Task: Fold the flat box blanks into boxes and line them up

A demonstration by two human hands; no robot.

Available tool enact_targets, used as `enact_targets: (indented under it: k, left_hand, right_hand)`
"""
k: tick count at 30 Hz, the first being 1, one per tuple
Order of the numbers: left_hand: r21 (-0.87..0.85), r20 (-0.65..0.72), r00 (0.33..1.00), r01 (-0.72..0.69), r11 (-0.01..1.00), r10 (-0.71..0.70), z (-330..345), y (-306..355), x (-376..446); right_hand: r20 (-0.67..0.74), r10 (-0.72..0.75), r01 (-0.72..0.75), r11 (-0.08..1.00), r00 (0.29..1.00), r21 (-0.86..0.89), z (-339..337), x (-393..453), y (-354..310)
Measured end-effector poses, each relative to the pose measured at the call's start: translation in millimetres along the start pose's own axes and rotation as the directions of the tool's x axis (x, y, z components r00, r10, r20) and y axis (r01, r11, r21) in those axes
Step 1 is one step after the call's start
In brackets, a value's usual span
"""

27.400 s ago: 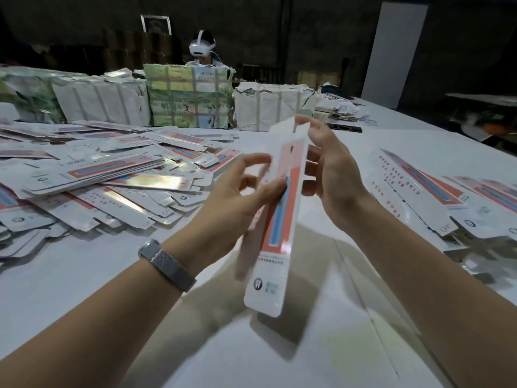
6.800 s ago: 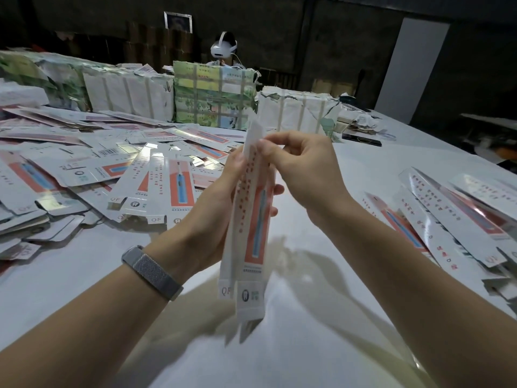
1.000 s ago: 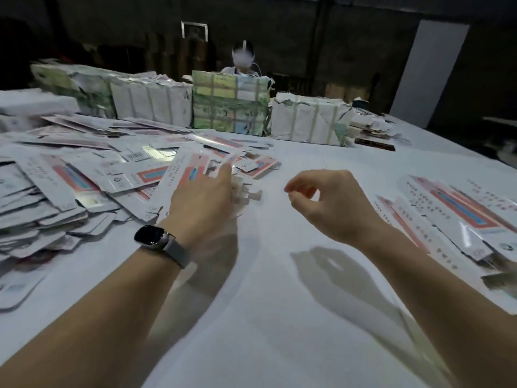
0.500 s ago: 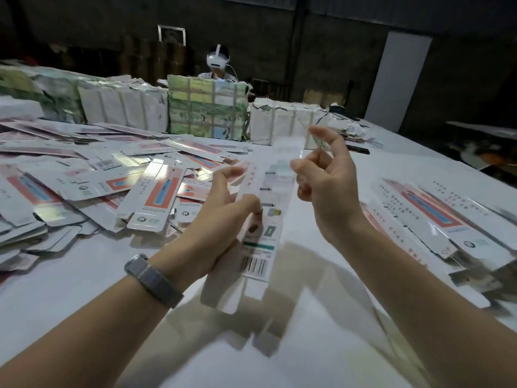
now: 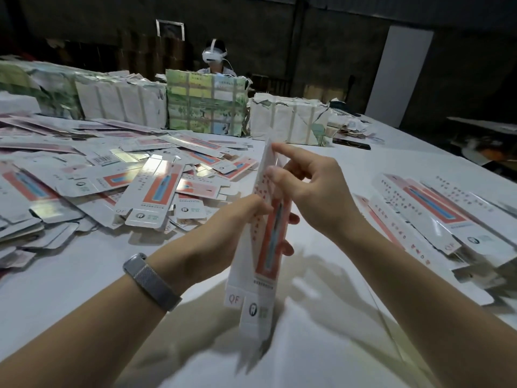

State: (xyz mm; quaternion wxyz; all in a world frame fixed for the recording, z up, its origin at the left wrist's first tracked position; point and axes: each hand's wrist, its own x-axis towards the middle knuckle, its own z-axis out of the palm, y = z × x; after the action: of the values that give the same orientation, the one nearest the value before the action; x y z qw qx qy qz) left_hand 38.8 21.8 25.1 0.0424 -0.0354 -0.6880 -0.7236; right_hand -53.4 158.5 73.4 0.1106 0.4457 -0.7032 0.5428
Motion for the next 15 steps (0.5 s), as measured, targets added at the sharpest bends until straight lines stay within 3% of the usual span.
enact_targets:
  k: [2,6,12,15]
  left_hand:
    - [0.058,-0.031,0.999,-0.018,0.998,0.020,4,-3,-1]
    - [-0.001,-0.118,0.993,-0.021,1.000,0.021,4,5,2]
    - [-0.044,-0.045,0.995,-0.088,0.995,0.086,19,19,-6]
    - [-0.016,-0.008,0.999,-0.037,0.999,0.037,20,25,-13]
  right_hand:
    - [-0.006,0.002,-0.002,0.999,1.000,-0.033,3,-1,0]
    - [-0.057,0.067,-0.066,0.998,0.996,0.021,5,-2,0]
    - [0.030,0.170,-0.173,0.972,0.985,0.161,2,-1,-3]
    - [0.008,0.239,-0.236,0.948,0.971,0.215,-2,1,-4]
